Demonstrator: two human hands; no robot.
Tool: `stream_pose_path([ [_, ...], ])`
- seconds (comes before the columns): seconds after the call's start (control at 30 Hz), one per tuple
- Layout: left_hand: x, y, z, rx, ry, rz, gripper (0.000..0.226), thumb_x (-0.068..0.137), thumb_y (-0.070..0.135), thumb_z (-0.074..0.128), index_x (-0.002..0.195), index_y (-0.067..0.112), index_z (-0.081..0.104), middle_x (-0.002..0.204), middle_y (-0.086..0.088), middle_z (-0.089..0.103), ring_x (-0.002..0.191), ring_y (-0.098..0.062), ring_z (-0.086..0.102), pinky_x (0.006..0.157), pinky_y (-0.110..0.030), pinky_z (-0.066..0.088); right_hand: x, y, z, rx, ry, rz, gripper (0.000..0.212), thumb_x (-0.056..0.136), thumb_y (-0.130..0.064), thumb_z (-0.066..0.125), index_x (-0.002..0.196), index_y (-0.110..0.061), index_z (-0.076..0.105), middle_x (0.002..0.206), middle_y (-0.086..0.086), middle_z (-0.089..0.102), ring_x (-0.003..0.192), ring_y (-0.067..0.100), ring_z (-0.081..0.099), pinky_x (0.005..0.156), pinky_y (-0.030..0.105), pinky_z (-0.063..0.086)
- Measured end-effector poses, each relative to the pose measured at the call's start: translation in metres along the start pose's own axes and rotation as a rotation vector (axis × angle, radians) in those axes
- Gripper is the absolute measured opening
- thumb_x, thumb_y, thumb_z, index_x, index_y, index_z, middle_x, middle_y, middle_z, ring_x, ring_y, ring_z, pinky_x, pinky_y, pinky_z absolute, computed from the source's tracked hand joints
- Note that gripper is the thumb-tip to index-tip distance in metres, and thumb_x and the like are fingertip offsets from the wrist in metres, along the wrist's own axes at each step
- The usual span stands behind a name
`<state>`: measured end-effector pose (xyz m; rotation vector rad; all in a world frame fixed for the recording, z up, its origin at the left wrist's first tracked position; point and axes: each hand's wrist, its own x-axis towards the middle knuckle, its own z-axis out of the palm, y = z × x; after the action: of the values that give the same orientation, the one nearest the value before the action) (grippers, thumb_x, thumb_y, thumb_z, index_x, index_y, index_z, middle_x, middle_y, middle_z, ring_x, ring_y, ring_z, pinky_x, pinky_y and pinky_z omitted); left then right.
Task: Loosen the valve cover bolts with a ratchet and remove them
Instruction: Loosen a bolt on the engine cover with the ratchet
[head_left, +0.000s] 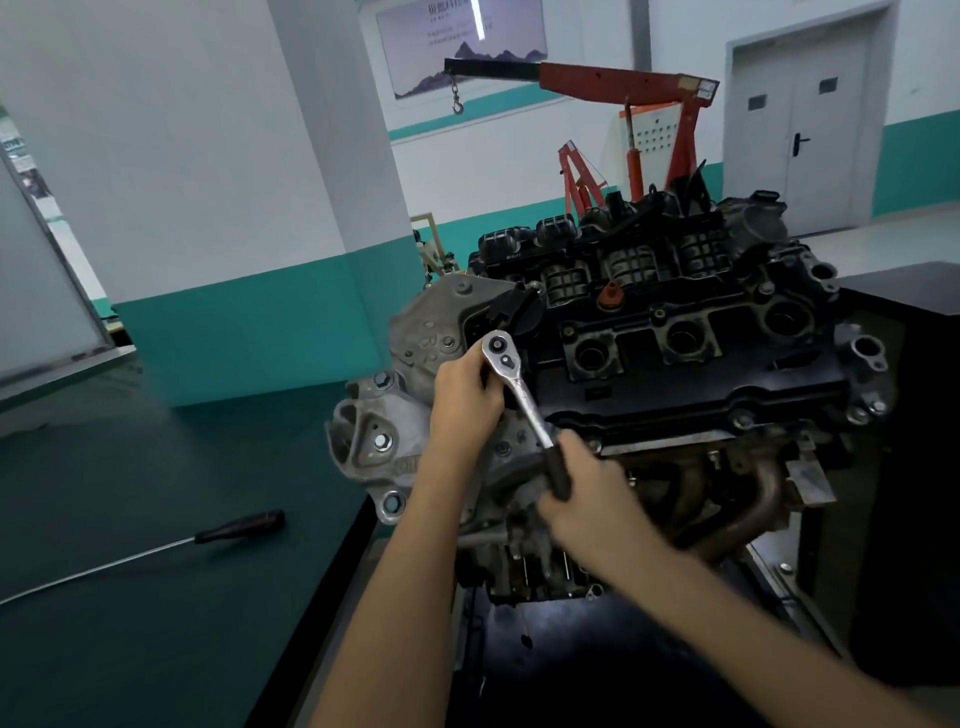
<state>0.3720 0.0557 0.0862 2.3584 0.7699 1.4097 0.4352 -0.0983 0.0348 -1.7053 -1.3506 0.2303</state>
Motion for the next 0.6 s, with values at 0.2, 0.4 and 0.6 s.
stream_pose_path([
  [0.2,-0.004,0.001,-0.004,-0.102,-0.003,0.036,0.038,0.085,-0.002,0.061,0.075,0.034,0.06,0.077,0.006,0.072,0.075,-0.007,0.067,0.071,-0.018,0.05,0.001,-0.009,0.044,0.069,0.063,0.048,0.039,0.084,-0.009,0.054,0.121,-0.014,0.041,0.086,0.019,0.06,0.08,0.039,0.061,0.068,0.039,0.049],
  [0.4,-0.001,0.002,-0.008,-0.111,-0.102,0.107,0.02,0.09,0.0,0.056,0.099,0.01,0.071,0.086,0.002,0.072,0.074,-0.01,0.063,0.07,-0.02,0.046,0.04,0.022,-0.072,-0.404,-0.136,-0.138,0.024,0.081,-0.011,0.062,0.099,-0.021,0.049,0.066,-0.001,0.05,0.054,0.021,0.051,0.053,0.028,0.04],
  [0.6,-0.003,0.004,-0.004,-0.061,-0.021,0.04,0.012,0.091,0.0,0.059,0.091,0.005,0.07,0.067,-0.003,0.064,0.056,-0.01,0.051,0.055,-0.017,0.035,0.057,0.021,-0.1,-0.69,-0.069,-0.258,0.025,0.083,-0.019,0.062,0.105,-0.022,0.048,0.069,-0.004,0.044,0.07,0.029,0.06,0.057,0.03,0.036],
])
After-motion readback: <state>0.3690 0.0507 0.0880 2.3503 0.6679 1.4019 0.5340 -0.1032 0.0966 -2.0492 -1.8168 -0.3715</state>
